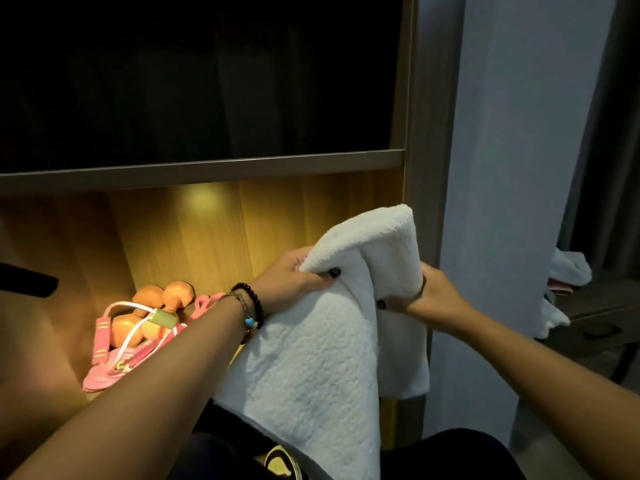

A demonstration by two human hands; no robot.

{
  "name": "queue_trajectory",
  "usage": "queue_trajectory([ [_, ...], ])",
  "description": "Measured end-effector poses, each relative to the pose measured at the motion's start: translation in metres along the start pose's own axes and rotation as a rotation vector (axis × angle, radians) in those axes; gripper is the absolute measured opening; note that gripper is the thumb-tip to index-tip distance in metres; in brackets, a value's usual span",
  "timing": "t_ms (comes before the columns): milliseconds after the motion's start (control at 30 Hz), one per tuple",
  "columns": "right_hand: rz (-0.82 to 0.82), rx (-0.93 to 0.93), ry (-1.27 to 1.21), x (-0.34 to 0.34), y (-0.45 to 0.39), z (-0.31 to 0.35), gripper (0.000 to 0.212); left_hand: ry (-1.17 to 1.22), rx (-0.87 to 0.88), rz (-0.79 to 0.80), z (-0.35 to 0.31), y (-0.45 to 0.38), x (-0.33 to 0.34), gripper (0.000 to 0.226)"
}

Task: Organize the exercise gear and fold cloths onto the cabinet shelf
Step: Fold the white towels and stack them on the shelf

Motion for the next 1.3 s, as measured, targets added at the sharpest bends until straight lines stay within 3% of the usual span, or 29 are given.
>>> queue_trajectory([
  [100,-0.153,-0.033,0.046,-0.005,-0.005,0.009,0.037,-0.006,0.022,-0.06,-0.015,0.018,-0.016,0.022],
  [233,-0.213,-0.292,0.259,-0.024,-0.022,0.068,0.036,-0.025,0.05,-0.15,-0.041,0.047,-0.032,0.016],
  [400,-0.094,-0.421,0.495,-0.05,-0.023,0.158,0.033,-0.173,0.107,-0.269,-0.072,0.08,-0.041,0.018],
  [533,0.008,-0.465,0.669,-0.061,-0.008,0.225,0.03,0.031,0.085,-0.259,-0.086,0.109,-0.04,0.021],
  [667,0.121,-0.441,0.764,-0.057,0.004,0.264,0.026,0.058,0.125,-0.217,-0.085,0.137,-0.04,0.023],
  [800,0.286,-0.306,0.824,-0.012,-0.007,0.235,0.023,-0.114,-0.015,-0.218,-0.036,0.154,-0.034,0.016],
  [900,0.399,-0.18,0.827,0.043,-0.017,0.181,0.038,-0.161,-0.101,-0.228,0.03,0.158,-0.024,0.012],
  [1000,0.441,-0.184,0.881,0.094,-0.031,0.122,0.04,-0.177,-0.174,-0.36,0.099,0.155,-0.012,0.018],
  [1067,0.462,-0.201,0.927,0.119,-0.04,0.088,0.038,-0.112,-0.328,-0.431,0.139,0.151,-0.005,0.028],
  [1200,0.471,-0.224,1.002,0.146,-0.059,0.037,0.037,-0.106,-0.584,-0.41,0.188,0.137,0.004,0.039],
  [1300,0.455,-0.255,1.056,0.153,-0.068,0.017,0.041,-0.27,-0.545,-0.65,0.186,0.121,-0.006,0.026],
])
Point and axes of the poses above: each hand's wrist, its own y-axis away from the middle knuckle, its own x-axis out of the palm, z = x × y, the point moved 1 cm from there along -y, towards the middle knuckle, and after that the axes turned 4 degrees about z, right-handed, at the moved point
